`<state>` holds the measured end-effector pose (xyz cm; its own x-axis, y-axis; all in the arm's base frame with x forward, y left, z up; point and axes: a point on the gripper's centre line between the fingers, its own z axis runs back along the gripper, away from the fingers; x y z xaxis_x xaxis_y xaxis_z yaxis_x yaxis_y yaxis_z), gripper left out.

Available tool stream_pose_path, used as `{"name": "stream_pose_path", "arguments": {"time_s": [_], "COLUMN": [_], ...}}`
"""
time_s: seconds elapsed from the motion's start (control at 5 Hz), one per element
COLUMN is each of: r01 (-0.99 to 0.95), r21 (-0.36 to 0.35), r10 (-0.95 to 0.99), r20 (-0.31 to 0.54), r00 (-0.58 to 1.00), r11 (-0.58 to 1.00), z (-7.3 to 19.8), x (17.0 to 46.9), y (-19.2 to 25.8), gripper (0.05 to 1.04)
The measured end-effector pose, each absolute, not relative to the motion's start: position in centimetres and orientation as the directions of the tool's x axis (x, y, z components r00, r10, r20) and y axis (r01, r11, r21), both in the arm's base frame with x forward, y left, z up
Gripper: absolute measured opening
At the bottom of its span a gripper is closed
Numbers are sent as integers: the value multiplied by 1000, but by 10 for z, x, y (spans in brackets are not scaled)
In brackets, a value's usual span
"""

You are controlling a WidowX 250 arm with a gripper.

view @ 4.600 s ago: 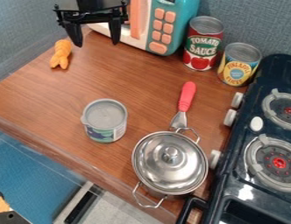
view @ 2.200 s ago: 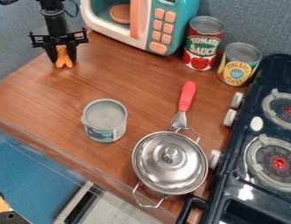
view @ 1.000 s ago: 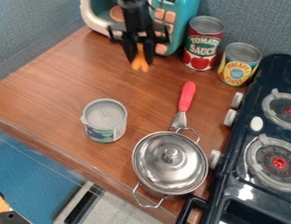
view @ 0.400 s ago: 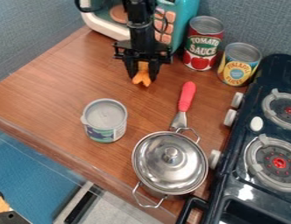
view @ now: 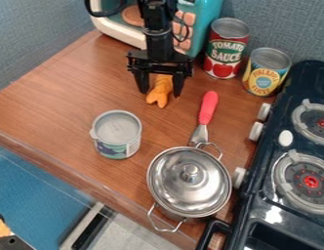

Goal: Move the yellow thing to the top middle of the table

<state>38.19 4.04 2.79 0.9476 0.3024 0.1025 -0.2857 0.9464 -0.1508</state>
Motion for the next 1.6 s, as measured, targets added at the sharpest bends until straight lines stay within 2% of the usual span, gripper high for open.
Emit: {"name": "stream_pose_path", "arguments": {"time_s": [0.2,1.6], "r01": [-259,-260], "r21": [-165,-165], "r10": [286,287], "r20": [162,169], "r00": [945,943], "r11": [952,952], "z": [60,63], "x": [384,384], "y": [41,42], "gripper": [1000,1000]}}
